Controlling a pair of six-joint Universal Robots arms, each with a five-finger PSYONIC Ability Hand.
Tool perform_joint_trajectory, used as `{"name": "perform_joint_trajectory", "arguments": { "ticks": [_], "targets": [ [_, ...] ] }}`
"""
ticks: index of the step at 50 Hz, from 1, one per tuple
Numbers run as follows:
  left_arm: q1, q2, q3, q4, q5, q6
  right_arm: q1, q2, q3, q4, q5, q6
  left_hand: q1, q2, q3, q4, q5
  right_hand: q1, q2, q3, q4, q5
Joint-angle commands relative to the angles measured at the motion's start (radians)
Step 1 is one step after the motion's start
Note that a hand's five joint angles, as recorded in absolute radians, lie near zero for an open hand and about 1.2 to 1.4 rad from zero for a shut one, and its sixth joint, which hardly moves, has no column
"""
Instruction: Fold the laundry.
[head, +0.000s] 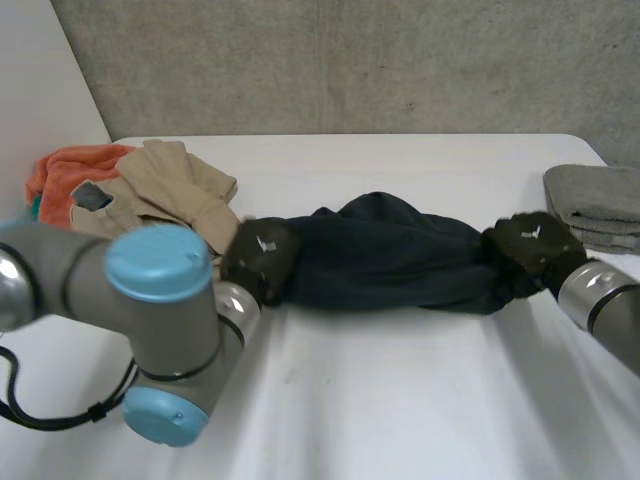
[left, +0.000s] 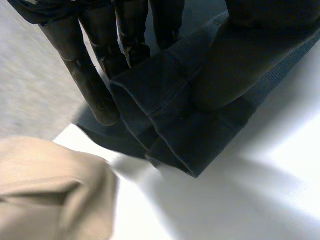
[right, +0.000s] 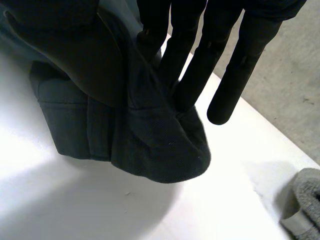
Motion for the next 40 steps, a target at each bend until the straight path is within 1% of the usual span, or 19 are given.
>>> {"name": "perform_joint_trajectory", "arguments": {
  "ticks": [1, 2, 4, 6, 8, 10, 12, 13, 16, 21, 25, 26, 29, 30, 33, 34, 37, 38, 40],
  "targets": [
    [0.0, 0.276, 0.004, -0.002, -0.067, -0.005, -0.009, -0.21, -0.153, 0.263, -0.006, -0.059, 0.277, 0.203, 0.216, 0.199, 0.232, 0.3, 0.227, 0.215, 0.199, 0.233],
    [-0.002, 0.348, 0.01, -0.004, -0.067, -0.002, -0.009, -0.23, -0.184, 0.305, -0.007, -0.07, 0.277, 0.203, 0.216, 0.199, 0.232, 0.3, 0.227, 0.215, 0.199, 0.233],
    [-0.006, 0.403, 0.022, -0.008, -0.067, 0.001, -0.01, -0.286, -0.284, 0.419, -0.015, -0.1, 0.277, 0.203, 0.216, 0.199, 0.232, 0.3, 0.227, 0.215, 0.199, 0.233],
    [-0.014, 0.48, 0.057, -0.034, -0.067, 0.002, -0.012, -0.314, -0.351, 0.487, -0.015, -0.117, 0.277, 0.203, 0.216, 0.199, 0.232, 0.3, 0.227, 0.215, 0.199, 0.233],
    [-0.01, 0.522, 0.082, -0.076, -0.067, 0.001, -0.013, -0.332, -0.45, 0.575, -0.015, -0.142, 0.277, 0.203, 0.216, 0.199, 0.232, 0.3, 0.227, 0.215, 0.199, 0.233],
    [-0.007, 0.551, 0.132, -0.16, -0.067, 0.001, -0.012, -0.329, -0.509, 0.618, -0.013, -0.156, 0.277, 0.203, 0.216, 0.199, 0.232, 0.3, 0.227, 0.215, 0.199, 0.233],
    [-0.007, 0.548, 0.158, -0.207, -0.066, 0.001, -0.012, -0.322, -0.578, 0.659, -0.009, -0.17, 0.277, 0.203, 0.216, 0.199, 0.232, 0.3, 0.227, 0.215, 0.199, 0.233],
    [-0.007, 0.53, 0.186, -0.253, -0.066, 0.002, -0.012, -0.317, -0.592, 0.664, -0.007, -0.173, 0.277, 0.203, 0.216, 0.199, 0.232, 0.3, 0.227, 0.215, 0.199, 0.233],
    [-0.008, 0.474, 0.217, -0.3, -0.063, 0.004, -0.001, -0.259, -0.606, 0.666, -0.002, -0.176, 0.277, 0.203, 0.216, 0.199, 0.232, 0.3, 0.227, 0.215, 0.199, 0.233],
    [0.004, 0.3, 0.264, -0.309, -0.057, 0.021, 0.043, -0.133, -0.604, 0.643, 0.001, -0.182, 0.277, 0.203, 0.216, 0.199, 0.232, 0.3, 0.227, 0.215, 0.199, 0.233],
    [0.023, 0.146, 0.349, -0.275, -0.055, 0.067, 0.083, -0.02, -0.613, 0.592, 0.079, -0.2, 0.277, 0.203, 0.216, 0.199, 0.232, 0.3, 0.227, 0.215, 0.199, 0.233],
    [0.029, 0.116, 0.372, -0.262, -0.055, 0.082, 0.094, 0.024, -0.621, 0.554, 0.124, -0.213, 0.277, 0.203, 0.216, 0.199, 0.232, 0.3, 0.227, 0.215, 0.199, 0.233],
    [0.062, 0.007, 0.476, -0.171, -0.052, 0.145, 0.097, 0.082, -0.656, 0.459, 0.189, -0.219, 0.277, 0.203, 0.216, 0.199, 0.232, 0.3, 0.227, 0.215, 0.199, 0.233],
    [0.067, -0.015, 0.506, -0.141, -0.052, 0.159, 0.1, 0.108, -0.684, 0.369, 0.22, -0.211, 0.277, 0.203, 0.216, 0.199, 0.232, 0.3, 0.227, 0.215, 0.199, 0.233],
    [0.093, -0.07, 0.632, 0.014, -0.029, 0.183, 0.119, 0.132, -0.718, 0.201, 0.252, -0.197, 0.277, 0.203, 0.216, 0.199, 0.232, 0.3, 0.227, 0.215, 0.199, 0.233],
    [0.098, -0.078, 0.663, 0.059, -0.017, 0.182, 0.135, 0.135, -0.736, 0.054, 0.264, -0.173, 0.277, 0.203, 0.216, 0.199, 0.232, 0.3, 0.227, 0.215, 0.199, 0.233],
    [0.116, -0.081, 0.746, 0.24, 0.037, 0.179, 0.157, 0.132, -0.745, -0.182, 0.269, -0.125, 0.277, 0.203, 0.216, 0.199, 0.232, 0.3, 0.227, 0.215, 0.199, 0.233],
    [0.119, -0.08, 0.76, 0.281, 0.048, 0.179, 0.158, 0.126, -0.75, -0.334, 0.281, -0.101, 0.277, 0.203, 0.216, 0.199, 0.232, 0.3, 0.227, 0.215, 0.199, 0.233],
    [0.133, -0.066, 0.781, 0.378, 0.062, 0.162, 0.157, 0.115, -0.751, -0.457, 0.29, -0.079, 0.277, 0.203, 0.216, 0.199, 0.232, 0.3, 0.227, 0.215, 0.199, 0.233]
  ]
}}
